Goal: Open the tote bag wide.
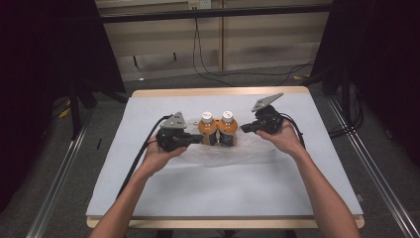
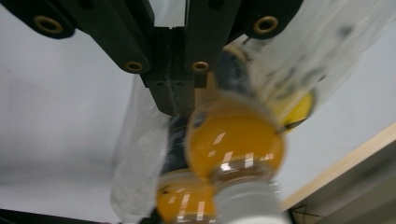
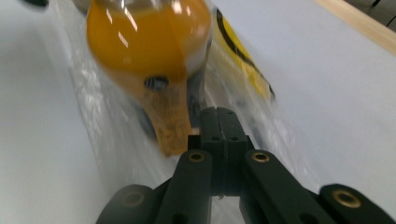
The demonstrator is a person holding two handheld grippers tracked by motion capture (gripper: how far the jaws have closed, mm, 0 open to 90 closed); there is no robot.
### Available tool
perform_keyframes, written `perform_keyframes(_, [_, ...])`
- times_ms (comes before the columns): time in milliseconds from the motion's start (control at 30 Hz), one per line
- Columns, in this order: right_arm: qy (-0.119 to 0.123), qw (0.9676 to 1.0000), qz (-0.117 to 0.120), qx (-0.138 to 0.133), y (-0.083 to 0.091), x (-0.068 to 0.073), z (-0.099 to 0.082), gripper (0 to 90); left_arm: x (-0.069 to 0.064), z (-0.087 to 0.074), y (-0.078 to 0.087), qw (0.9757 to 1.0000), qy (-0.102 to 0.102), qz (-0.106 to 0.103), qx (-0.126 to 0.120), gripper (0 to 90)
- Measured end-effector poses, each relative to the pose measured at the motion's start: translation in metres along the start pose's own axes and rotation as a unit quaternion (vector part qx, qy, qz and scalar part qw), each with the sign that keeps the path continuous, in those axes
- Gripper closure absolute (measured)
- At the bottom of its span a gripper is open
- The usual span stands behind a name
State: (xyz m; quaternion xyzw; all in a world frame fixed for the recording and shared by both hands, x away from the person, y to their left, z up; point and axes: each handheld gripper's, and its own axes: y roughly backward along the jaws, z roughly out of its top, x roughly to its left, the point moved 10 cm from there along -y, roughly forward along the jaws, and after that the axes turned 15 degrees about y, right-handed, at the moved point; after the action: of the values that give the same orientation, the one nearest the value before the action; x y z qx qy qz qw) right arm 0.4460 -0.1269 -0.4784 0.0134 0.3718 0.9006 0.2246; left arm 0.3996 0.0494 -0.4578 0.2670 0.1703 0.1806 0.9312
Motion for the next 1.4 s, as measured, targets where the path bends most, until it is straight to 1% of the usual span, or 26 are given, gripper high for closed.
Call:
perform_keyframes(67, [0.004, 1.0, 0.001, 0.0, -0.003, -0.003, 0.006, 90.0, -0.008, -0.003, -0.012, 0.9998, -0.01, -0.008, 0.013, 90.0])
perform_keyframes(133, [-0.003, 1.0, 0.005, -0.002, -0.007, -0.006, 0.01, 90.0, -0.01, -0.004, -0.022, 0.9998, -0.014, 0.001, 0.018, 90.0])
perform_keyframes(233, [-0.002, 0.9999, 0.008, 0.014, -0.018, -0.009, 0.008, 90.0, -0.011, -0.006, -0.036, 0.9995, -0.013, 0.001, 0.027, 90.0])
perform_keyframes(300, [-0.003, 0.9996, 0.011, 0.024, -0.027, -0.01, 0.004, 90.0, -0.014, -0.009, -0.045, 0.9991, -0.019, 0.004, 0.036, 90.0])
perform_keyframes(333, [-0.005, 0.9995, 0.014, 0.029, -0.031, -0.01, 0.002, 90.0, -0.015, -0.011, -0.049, 0.9986, -0.028, 0.004, 0.044, 90.0])
perform_keyframes(367, [-0.009, 0.9993, 0.015, 0.032, -0.035, -0.01, 0.0, 90.0, -0.014, -0.013, -0.052, 0.9978, -0.037, 0.018, 0.051, 90.0])
perform_keyframes(433, [-0.009, 0.999, 0.017, 0.041, -0.041, -0.012, -0.004, 90.0, -0.013, -0.016, -0.058, 0.997, -0.047, 0.025, 0.056, 90.0])
perform_keyframes(567, [-0.021, 0.9984, 0.019, 0.05, -0.051, -0.014, -0.009, 90.0, -0.008, -0.021, -0.064, 0.997, -0.037, 0.035, 0.059, 90.0])
perform_keyframes(600, [-0.02, 0.9984, 0.019, 0.049, -0.054, -0.015, -0.01, 90.0, -0.007, -0.023, -0.066, 0.9964, -0.036, 0.042, 0.064, 90.0])
perform_keyframes(667, [-0.03, 0.9979, 0.022, 0.053, -0.06, -0.015, -0.014, 90.0, -0.007, -0.03, -0.07, 0.9957, -0.039, 0.041, 0.073, 90.0])
perform_keyframes(733, [-0.035, 0.9974, 0.025, 0.058, -0.064, -0.015, -0.017, 90.0, -0.005, -0.036, -0.073, 0.9951, -0.038, 0.038, 0.083, 90.0])
perform_keyframes(800, [-0.039, 0.9972, 0.026, 0.058, -0.067, -0.016, -0.018, 90.0, -0.004, -0.043, -0.077, 0.9934, -0.047, 0.044, 0.095, 90.0])
perform_keyframes(833, [-0.045, 0.9966, 0.026, 0.064, -0.068, -0.017, -0.019, 90.0, -0.003, -0.045, -0.078, 0.9933, -0.043, 0.04, 0.1, 90.0])
perform_keyframes(867, [-0.049, 0.9964, 0.022, 0.066, -0.07, -0.019, -0.021, 90.0, -0.005, -0.047, -0.079, 0.9941, -0.036, 0.037, 0.095, 90.0])
perform_keyframes(900, [-0.053, 0.9959, 0.023, 0.07, -0.071, -0.019, -0.022, 90.0, -0.003, -0.049, -0.079, 0.9927, -0.043, 0.042, 0.104, 90.0])
perform_keyframes(933, [-0.056, 0.9956, 0.023, 0.071, -0.073, -0.02, -0.024, 90.0, -0.002, -0.051, -0.079, 0.9921, -0.041, 0.046, 0.11, 90.0])
perform_keyframes(1000, [-0.058, 0.9947, 0.024, 0.082, -0.076, -0.02, -0.027, 90.0, 0.0, -0.056, -0.079, 0.991, -0.039, 0.042, 0.121, 90.0])
perform_keyframes(1033, [-0.064, 0.9939, 0.024, 0.087, -0.078, -0.019, -0.027, 90.0, -0.001, -0.059, -0.08, 0.9909, -0.038, 0.044, 0.121, 90.0])
perform_keyframes(1067, [-0.06, 0.9939, 0.024, 0.089, -0.08, -0.02, -0.028, 90.0, -0.001, -0.061, -0.08, 0.9903, -0.044, 0.045, 0.124, 90.0])
perform_keyframes(1100, [-0.058, 0.9938, 0.024, 0.091, -0.082, -0.021, -0.027, 90.0, -0.002, -0.062, -0.079, 0.9911, -0.036, 0.042, 0.121, 90.0])
perform_keyframes(1133, [-0.055, 0.9937, 0.024, 0.094, -0.083, -0.022, -0.027, 90.0, -0.001, -0.062, -0.078, 0.9904, -0.039, 0.041, 0.126, 90.0])
perform_keyframes(1267, [-0.069, 0.9923, 0.024, 0.099, -0.089, -0.024, -0.026, 90.0, -0.004, -0.065, -0.076, 0.9888, -0.05, 0.04, 0.135, 90.0])
perform_keyframes(1300, [-0.067, 0.9924, 0.021, 0.101, -0.09, -0.025, -0.025, 90.0, -0.006, -0.065, -0.077, 0.9899, -0.044, 0.038, 0.129, 90.0])
perform_keyframes(1333, [-0.069, 0.9921, 0.019, 0.103, -0.091, -0.026, -0.024, 90.0, -0.007, -0.067, -0.074, 0.9883, -0.052, 0.037, 0.138, 90.0])
perform_keyframes(1367, [-0.068, 0.992, 0.014, 0.106, -0.093, -0.028, -0.023, 90.0, -0.009, -0.067, -0.073, 0.9881, -0.055, 0.036, 0.139, 90.0])
perform_keyframes(1400, [-0.066, 0.992, 0.006, 0.108, -0.094, -0.03, -0.022, 90.0, -0.011, -0.068, -0.073, 0.9893, -0.049, 0.031, 0.134, 90.0])
